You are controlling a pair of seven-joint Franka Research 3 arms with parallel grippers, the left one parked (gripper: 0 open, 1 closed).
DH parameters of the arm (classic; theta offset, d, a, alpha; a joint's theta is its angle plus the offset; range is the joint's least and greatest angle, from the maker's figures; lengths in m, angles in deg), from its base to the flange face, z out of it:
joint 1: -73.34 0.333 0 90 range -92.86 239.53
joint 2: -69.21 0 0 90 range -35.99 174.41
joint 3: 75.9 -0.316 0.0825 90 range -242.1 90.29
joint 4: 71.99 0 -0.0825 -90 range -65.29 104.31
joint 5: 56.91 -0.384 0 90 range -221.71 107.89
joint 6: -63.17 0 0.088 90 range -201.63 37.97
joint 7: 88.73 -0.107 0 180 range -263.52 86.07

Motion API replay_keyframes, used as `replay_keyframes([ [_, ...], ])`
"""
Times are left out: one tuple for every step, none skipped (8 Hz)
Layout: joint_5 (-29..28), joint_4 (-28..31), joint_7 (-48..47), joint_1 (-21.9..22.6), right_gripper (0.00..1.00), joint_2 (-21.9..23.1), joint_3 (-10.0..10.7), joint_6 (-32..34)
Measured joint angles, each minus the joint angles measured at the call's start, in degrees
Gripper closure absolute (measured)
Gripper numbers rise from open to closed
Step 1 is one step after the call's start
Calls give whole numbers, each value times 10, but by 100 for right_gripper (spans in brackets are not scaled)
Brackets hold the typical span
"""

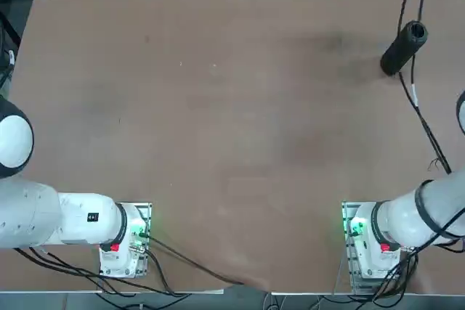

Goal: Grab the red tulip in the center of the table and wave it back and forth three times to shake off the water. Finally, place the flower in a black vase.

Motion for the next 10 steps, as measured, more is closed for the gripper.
replay_keyframes([
  [-16,0,80,-38,88,5,29,0],
  [-51,0,166,-90,88,8,47,-1],
  [-83,-1,243,-143,88,11,54,-4],
  [-106,-1,300,-186,88,12,56,-8],
  [-122,-1,329,-208,88,14,56,-10],
  [-132,-1,334,-210,88,17,51,-10],
  [-141,-1,331,-202,88,25,32,-7],
  [-145,-1,307,-185,88,32,3,2],
  [-145,-1,257,-159,88,35,-29,10],
  [-141,0,191,-129,88,35,-55,10],
])
